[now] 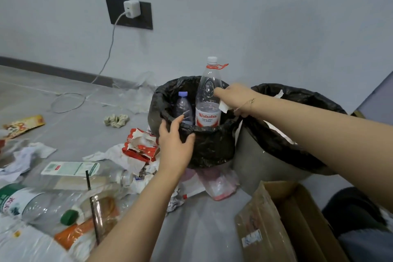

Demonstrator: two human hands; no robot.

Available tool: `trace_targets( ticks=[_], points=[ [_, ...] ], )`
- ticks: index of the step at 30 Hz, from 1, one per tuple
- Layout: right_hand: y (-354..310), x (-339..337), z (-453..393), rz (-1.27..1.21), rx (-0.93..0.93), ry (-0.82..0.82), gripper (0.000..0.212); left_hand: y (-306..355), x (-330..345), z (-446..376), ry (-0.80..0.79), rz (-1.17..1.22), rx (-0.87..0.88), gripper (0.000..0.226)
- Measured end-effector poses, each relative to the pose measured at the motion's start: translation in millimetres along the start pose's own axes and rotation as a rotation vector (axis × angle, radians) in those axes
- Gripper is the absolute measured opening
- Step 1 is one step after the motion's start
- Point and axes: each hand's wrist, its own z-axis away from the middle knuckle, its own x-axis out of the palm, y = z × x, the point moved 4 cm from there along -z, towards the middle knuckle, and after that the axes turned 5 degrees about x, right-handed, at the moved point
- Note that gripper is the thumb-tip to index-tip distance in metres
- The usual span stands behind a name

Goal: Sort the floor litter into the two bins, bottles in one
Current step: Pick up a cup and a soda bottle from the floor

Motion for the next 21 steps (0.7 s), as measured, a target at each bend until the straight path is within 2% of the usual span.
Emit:
trace_targets(
  ticks=[2,4,8,11,13,15,17,19,21],
  points=[
    [7.7,-10.1,14.3,-0.025,0.007,-0.023,0.023,6.4,-5.2,5.0,0.079,-0.064,0.051,0.05],
    [20.7,-24.3,26.7,0.01,-0.042,0.025,0.019,18.5,-7.0,17.5,0.118,-0.127,0.171,0.044],
    [56.1,-64.4,43.4,0.104,-0.047,0.249,0.036,29.5,4.7,49.5,0.07,-0.142,0.299,0.038],
    [92.5,-82.3,50.0,0.093,0.124,0.23,0.053,29.1,20.7,69.5,-0.085,-0.097,0.33,0.033],
    [109.5,-84.6,55.4,0.064,0.222,0.149,0.06,26.7,22.9,81.3,-0.174,-0.045,0.321,0.03],
    [112.4,-84.2,61.4,0.064,0.213,0.131,0.06,19.6,17.5,89.6,-0.219,-0.024,0.31,0.028],
    [100.4,-81.1,69.8,0.086,0.082,0.179,0.043,6.1,7.4,96.6,-0.232,-0.004,0.256,0.028],
    [81.2,-74.0,78.0,-0.025,-0.051,0.181,0.026,-11.3,-3.6,103.1,-0.249,0.042,0.144,0.03],
    [60.0,-55.1,86.3,-0.208,-0.112,0.051,0.022,-28.2,-17.0,111.1,-0.29,0.057,0.011,0.028]
  ],
)
